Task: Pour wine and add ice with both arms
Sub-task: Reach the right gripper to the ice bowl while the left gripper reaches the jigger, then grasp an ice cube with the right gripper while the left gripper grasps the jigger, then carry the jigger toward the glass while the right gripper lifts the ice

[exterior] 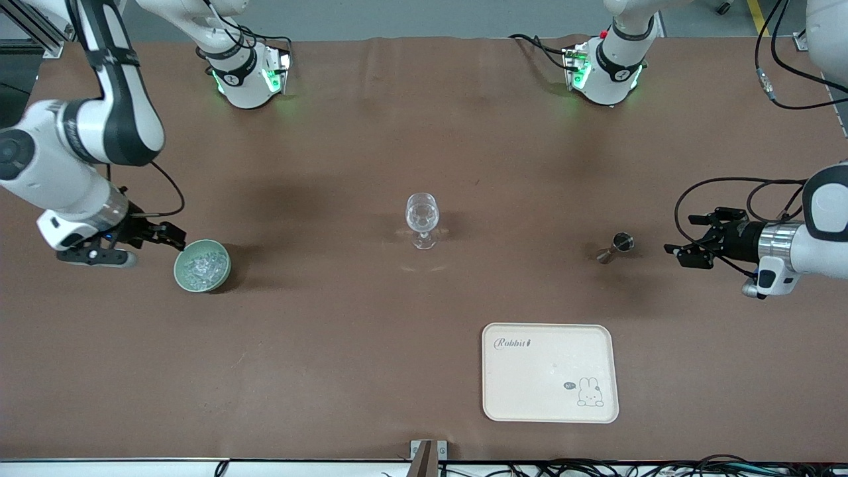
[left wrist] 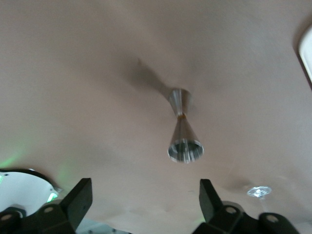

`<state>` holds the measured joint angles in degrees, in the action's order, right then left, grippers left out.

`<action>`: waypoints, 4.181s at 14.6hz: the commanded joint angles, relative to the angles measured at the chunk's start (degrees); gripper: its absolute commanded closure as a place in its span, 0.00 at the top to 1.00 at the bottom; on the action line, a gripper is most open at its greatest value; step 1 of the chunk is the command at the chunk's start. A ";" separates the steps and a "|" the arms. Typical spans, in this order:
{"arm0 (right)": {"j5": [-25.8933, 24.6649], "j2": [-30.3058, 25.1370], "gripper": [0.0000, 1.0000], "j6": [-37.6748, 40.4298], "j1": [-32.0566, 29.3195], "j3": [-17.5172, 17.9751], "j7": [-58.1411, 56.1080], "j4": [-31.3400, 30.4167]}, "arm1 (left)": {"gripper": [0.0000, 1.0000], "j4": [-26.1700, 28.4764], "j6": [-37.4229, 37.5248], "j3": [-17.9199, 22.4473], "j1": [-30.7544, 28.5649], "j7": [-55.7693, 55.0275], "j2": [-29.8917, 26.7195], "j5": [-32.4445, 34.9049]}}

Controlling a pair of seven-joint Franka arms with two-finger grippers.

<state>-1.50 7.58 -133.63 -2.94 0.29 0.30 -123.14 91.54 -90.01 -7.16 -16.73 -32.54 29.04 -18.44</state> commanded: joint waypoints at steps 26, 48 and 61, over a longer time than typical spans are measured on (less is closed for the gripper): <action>-1.14 12.02 0.50 -17.72 -0.04 -0.47 -5.83 -4.66 | 0.66 2.33 -3.94 -1.71 -3.92 0.46 19.03 -24.27; -1.14 10.80 0.00 -9.94 0.22 -0.56 -5.31 -0.37 | 0.06 3.47 -3.77 -1.89 -3.84 4.41 19.21 -26.03; -0.17 -5.45 0.00 39.56 -2.24 -0.56 1.71 32.24 | 0.00 5.75 -8.50 -12.34 -3.75 -0.93 12.45 -28.05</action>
<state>-1.59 4.21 -98.26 -4.07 -0.76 -0.29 -93.97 94.00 -95.96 -17.69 -20.50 -30.85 45.30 -45.30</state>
